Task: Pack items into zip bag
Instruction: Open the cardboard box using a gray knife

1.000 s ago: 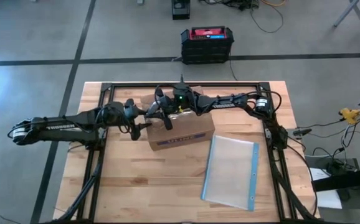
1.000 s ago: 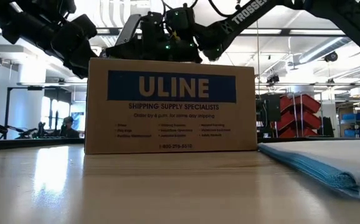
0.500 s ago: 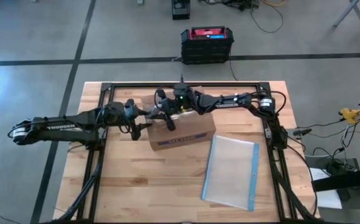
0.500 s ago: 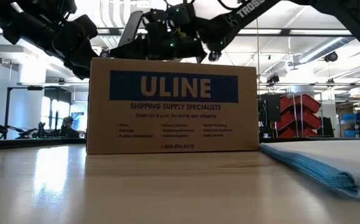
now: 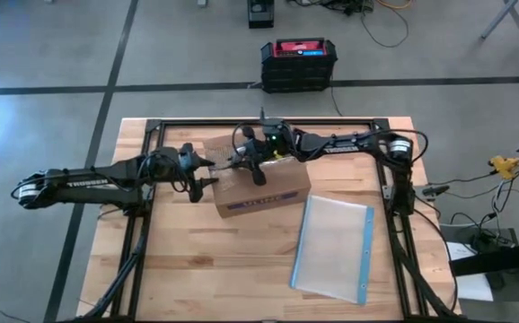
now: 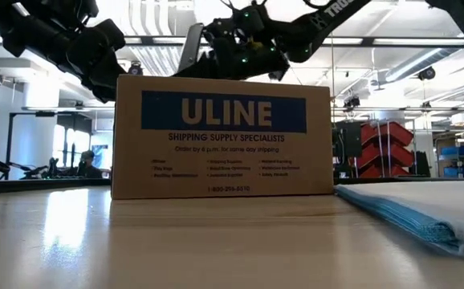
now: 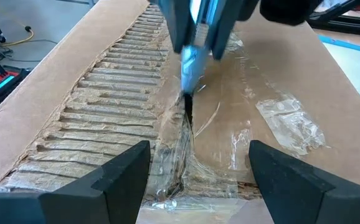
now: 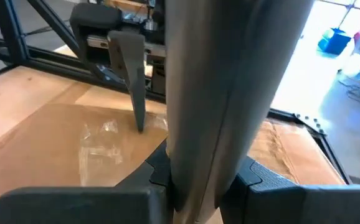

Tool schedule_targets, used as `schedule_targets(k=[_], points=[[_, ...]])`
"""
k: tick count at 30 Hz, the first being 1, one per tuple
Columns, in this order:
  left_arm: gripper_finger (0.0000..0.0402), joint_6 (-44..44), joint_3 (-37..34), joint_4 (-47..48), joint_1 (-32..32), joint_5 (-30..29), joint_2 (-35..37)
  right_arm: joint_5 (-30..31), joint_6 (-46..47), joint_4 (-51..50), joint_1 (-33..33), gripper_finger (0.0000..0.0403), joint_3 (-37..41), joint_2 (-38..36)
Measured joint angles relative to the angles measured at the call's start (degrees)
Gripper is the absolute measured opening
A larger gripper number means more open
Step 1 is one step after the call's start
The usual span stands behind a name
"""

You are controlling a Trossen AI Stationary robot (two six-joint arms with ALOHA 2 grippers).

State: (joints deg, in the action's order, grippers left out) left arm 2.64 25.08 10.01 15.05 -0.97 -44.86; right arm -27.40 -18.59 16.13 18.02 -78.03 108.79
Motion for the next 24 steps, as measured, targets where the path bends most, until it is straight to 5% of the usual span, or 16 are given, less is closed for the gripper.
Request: schedule_targets(k=[24], points=[[0.0258,0.0,-0.7,-1.8,0.0,0.1,-0.1,4.5,5.2,-0.4,3.5,0.0057,17.8,-16.6]])
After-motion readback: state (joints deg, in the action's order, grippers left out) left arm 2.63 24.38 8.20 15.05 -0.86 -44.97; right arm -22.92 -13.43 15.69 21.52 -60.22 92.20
